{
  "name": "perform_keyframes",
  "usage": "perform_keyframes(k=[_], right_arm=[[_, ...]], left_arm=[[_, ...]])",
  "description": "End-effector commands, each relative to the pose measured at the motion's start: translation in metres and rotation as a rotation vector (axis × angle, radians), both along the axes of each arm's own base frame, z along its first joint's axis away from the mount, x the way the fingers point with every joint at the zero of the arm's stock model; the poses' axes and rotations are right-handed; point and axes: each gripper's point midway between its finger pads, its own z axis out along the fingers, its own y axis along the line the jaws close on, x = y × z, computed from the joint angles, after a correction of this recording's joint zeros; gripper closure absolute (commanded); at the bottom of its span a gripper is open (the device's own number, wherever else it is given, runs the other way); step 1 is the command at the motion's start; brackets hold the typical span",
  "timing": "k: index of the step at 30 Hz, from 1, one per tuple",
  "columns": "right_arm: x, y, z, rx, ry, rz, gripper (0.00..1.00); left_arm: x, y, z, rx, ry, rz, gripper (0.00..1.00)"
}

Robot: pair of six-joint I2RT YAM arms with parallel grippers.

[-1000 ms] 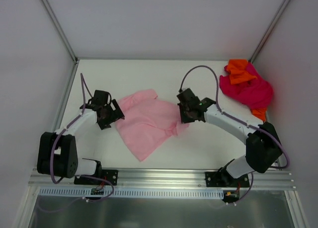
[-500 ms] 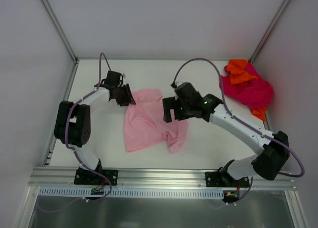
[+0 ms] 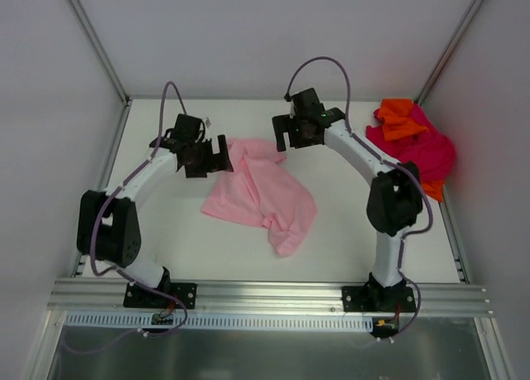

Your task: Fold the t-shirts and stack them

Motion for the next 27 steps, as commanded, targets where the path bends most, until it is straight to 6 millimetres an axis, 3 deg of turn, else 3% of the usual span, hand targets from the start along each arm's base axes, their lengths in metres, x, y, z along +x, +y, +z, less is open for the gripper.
perform_keyframes(k=[1, 2, 5, 6, 9, 13, 19, 25, 27], right_arm=[[0.020, 0.008, -0.021, -0.059, 0.031, 0.054, 0.05], [0.036, 0.010, -0.032, -0.090, 0.033, 0.033, 0.05], [0.053, 0.014, -0.056, -0.119, 0.070, 0.028, 0.10], [0.057, 0.016, -0.060, -0.125, 0.070, 0.035, 0.11], [0.068, 0.015, -0.076, -0.164, 0.074, 0.023, 0.15], [0.070, 0.017, -0.092, -0.170, 0.094, 0.023, 0.24], [0.066, 0.018, -0.119, -0.184, 0.144, 0.024, 0.39], [0.062, 0.030, -0.132, -0.148, 0.171, 0.040, 0.51], [0.063, 0.032, -0.135, -0.140, 0.173, 0.038, 0.61]], left_arm=[[-0.050, 0.038, 0.008, 0.067, 0.030, 0.207, 0.01], [-0.058, 0.041, 0.006, 0.057, 0.051, 0.267, 0.01], [-0.083, 0.052, 0.002, 0.041, 0.051, 0.357, 0.04], [-0.088, 0.054, 0.007, 0.025, 0.024, 0.373, 0.05], [-0.101, 0.062, -0.003, 0.033, 0.031, 0.428, 0.08], [-0.114, 0.069, -0.026, 0.054, 0.085, 0.480, 0.10], [-0.114, 0.062, -0.043, 0.018, 0.112, 0.494, 0.10], [-0.110, 0.057, -0.056, 0.029, 0.148, 0.497, 0.10], [-0.110, 0.056, -0.061, 0.035, 0.163, 0.508, 0.11]])
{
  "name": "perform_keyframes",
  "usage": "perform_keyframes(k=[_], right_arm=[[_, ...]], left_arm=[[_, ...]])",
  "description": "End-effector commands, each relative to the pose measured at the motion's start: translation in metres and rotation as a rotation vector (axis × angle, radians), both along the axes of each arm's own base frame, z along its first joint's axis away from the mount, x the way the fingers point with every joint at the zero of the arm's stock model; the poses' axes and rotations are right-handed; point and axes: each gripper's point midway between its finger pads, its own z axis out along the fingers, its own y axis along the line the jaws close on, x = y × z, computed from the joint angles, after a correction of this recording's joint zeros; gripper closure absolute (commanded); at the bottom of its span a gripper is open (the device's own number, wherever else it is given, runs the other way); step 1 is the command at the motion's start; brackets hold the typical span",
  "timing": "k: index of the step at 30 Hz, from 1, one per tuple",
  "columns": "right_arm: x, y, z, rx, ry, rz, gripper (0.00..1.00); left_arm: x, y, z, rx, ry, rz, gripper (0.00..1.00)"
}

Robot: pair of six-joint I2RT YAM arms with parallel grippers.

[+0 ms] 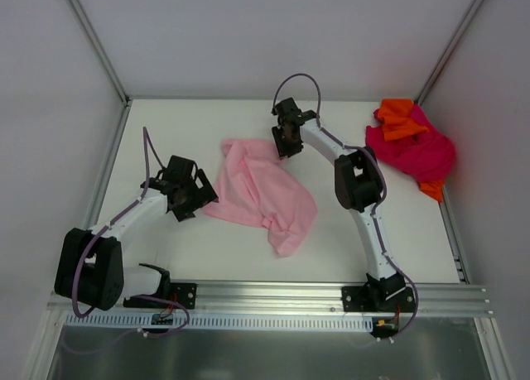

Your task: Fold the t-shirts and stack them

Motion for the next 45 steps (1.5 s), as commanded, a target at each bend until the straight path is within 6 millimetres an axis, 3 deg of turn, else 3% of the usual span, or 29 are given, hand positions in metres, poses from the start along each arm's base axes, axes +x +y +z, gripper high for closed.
perform_keyframes(k=[1, 5, 10, 14, 18, 21, 22, 23, 25, 28, 34, 39, 41, 42, 44, 45], right_arm=[[0.005, 0.013, 0.008, 0.042, -0.021, 0.005, 0.66], [0.010, 0.010, 0.007, 0.045, -0.031, -0.019, 0.99], [0.028, -0.013, 0.017, 0.072, -0.070, -0.123, 0.99], [0.045, -0.057, 0.034, 0.071, -0.109, -0.210, 0.99], [0.044, -0.092, 0.038, 0.033, -0.115, -0.241, 0.99], [0.033, -0.113, 0.041, 0.003, -0.120, -0.256, 0.99], [0.030, -0.117, 0.053, 0.004, -0.145, -0.259, 0.99], [0.019, -0.123, 0.043, -0.012, -0.123, -0.259, 0.99], [0.003, -0.134, 0.046, -0.036, -0.121, -0.267, 0.99], [-0.009, -0.142, 0.048, -0.035, -0.126, -0.271, 0.99], [-0.041, -0.143, 0.038, -0.003, -0.078, -0.257, 0.99], [-0.054, -0.147, 0.037, 0.000, -0.073, -0.272, 0.99], [-0.056, -0.147, 0.039, 0.007, -0.075, -0.274, 0.99], [-0.057, -0.146, 0.042, 0.015, -0.079, -0.276, 0.99], [-0.062, -0.143, 0.044, 0.038, -0.074, -0.281, 0.99], [-0.065, -0.142, 0.045, 0.043, -0.072, -0.280, 0.99]], left_arm=[[0.007, -0.002, -0.004, 0.003, -0.007, 0.045, 0.10], [0.006, 0.000, -0.010, 0.011, -0.001, 0.064, 0.12], [0.007, 0.004, -0.017, 0.034, -0.006, 0.080, 0.14], [0.016, 0.001, -0.026, 0.046, 0.012, 0.063, 0.22], [0.024, -0.002, -0.033, 0.050, 0.029, 0.052, 0.26], [0.033, -0.008, -0.035, 0.029, 0.017, 0.040, 0.31], [0.037, -0.010, -0.036, 0.025, 0.011, 0.038, 0.32], [0.043, -0.012, -0.036, 0.027, 0.008, 0.029, 0.35], [0.049, -0.017, -0.039, 0.016, 0.015, 0.007, 0.46], [0.063, -0.027, -0.040, 0.000, 0.013, -0.033, 0.55], [0.088, -0.036, -0.040, 0.000, -0.015, -0.090, 0.51], [0.103, -0.036, -0.044, 0.037, -0.005, -0.114, 0.57], [0.106, -0.035, -0.048, 0.050, -0.008, -0.118, 0.64], [0.109, -0.034, -0.049, 0.057, -0.018, -0.120, 0.75], [0.116, -0.035, -0.049, 0.069, -0.033, -0.146, 0.84], [0.120, -0.035, -0.047, 0.074, -0.042, -0.159, 0.97]])
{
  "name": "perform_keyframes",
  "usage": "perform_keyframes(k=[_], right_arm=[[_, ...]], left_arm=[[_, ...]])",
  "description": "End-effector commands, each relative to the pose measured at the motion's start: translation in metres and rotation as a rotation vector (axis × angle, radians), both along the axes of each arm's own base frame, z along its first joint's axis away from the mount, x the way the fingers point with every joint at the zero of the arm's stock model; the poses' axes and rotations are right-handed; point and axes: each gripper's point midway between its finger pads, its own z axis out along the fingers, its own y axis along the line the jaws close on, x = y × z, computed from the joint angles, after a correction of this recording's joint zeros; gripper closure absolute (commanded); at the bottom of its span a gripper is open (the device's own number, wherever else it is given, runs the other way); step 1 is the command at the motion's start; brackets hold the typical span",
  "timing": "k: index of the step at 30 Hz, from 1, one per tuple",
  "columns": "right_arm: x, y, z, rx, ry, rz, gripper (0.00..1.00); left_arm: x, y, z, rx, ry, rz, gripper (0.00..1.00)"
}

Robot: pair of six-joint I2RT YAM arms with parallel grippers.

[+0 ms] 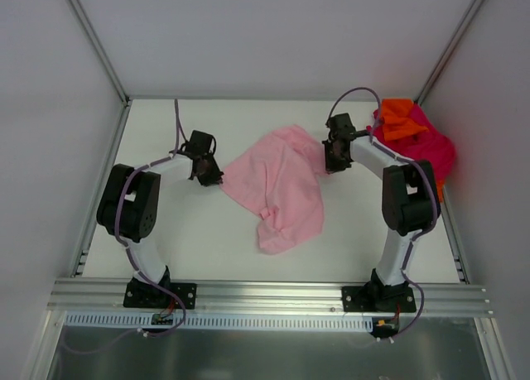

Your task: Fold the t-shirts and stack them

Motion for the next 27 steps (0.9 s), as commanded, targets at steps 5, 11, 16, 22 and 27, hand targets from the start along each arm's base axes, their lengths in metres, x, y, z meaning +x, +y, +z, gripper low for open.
perform_keyframes(k=[5, 11, 16, 22, 27], right_arm=[[-0.031, 0.012, 0.040, 0.042, -0.070, 0.039, 0.99], [-0.034, -0.004, 0.118, 0.003, -0.262, 0.044, 0.99], [-0.019, 0.000, 0.248, 0.066, -0.558, 0.070, 0.99], [-0.019, 0.000, 0.351, 0.074, -0.804, 0.145, 0.99], [-0.023, -0.005, 0.376, 0.057, -0.856, 0.151, 0.99]], left_arm=[[0.033, 0.018, 0.020, 0.125, -0.087, -0.096, 1.00], [0.061, 0.079, 0.138, 0.081, -0.361, -0.107, 1.00], [0.067, 0.083, 0.252, 0.177, -0.594, -0.300, 1.00], [0.055, 0.092, 0.339, 0.257, -0.768, -0.281, 1.00], [0.038, 0.096, 0.367, 0.277, -0.804, -0.269, 1.00]])
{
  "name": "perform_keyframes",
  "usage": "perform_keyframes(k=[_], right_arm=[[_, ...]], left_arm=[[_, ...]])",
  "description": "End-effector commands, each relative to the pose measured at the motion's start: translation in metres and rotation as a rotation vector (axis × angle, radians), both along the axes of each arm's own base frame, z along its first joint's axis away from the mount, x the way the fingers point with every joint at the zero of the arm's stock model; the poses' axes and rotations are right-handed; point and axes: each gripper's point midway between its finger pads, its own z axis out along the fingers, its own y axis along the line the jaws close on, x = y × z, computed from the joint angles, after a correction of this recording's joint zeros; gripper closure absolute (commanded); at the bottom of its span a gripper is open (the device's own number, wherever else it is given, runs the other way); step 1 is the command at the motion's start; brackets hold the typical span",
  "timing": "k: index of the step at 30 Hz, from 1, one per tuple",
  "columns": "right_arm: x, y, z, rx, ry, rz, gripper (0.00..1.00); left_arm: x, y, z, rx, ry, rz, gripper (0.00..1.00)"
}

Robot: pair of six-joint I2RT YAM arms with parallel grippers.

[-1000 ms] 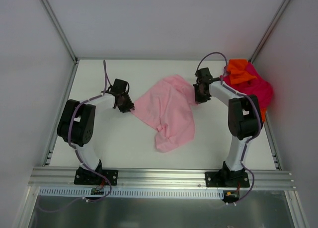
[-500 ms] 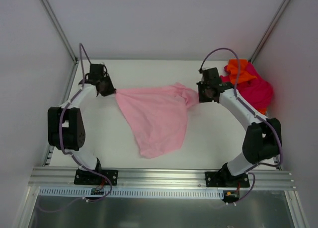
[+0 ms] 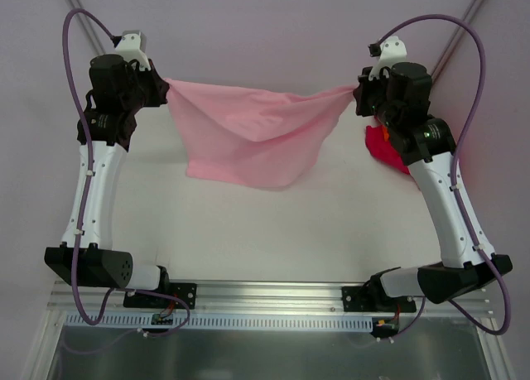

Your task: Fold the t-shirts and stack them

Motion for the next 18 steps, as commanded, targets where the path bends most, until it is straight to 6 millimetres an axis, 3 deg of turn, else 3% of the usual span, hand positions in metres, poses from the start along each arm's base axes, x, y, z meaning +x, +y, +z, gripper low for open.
perform_keyframes(k=[1, 7, 13, 16, 18], right_arm=[[-0.003, -0.008, 0.014, -0.041, -0.040, -0.004, 0.99], [-0.010, -0.007, -0.011, -0.039, 0.028, 0.001, 0.99], [-0.017, -0.013, -0.044, -0.070, 0.111, -0.013, 0.99], [-0.026, 0.001, -0.060, -0.022, 0.170, 0.049, 0.99], [-0.034, 0.017, -0.075, 0.029, 0.210, 0.122, 0.99]], left_arm=[[-0.019, 0.008, -0.002, 0.054, 0.037, 0.017, 1.00], [-0.042, 0.021, 0.010, 0.020, 0.035, 0.111, 1.00], [-0.056, 0.041, -0.015, -0.032, 0.143, 0.274, 1.00], [-0.063, 0.039, -0.023, -0.046, 0.165, 0.262, 1.00], [-0.068, 0.026, -0.026, -0.069, 0.163, 0.189, 1.00]])
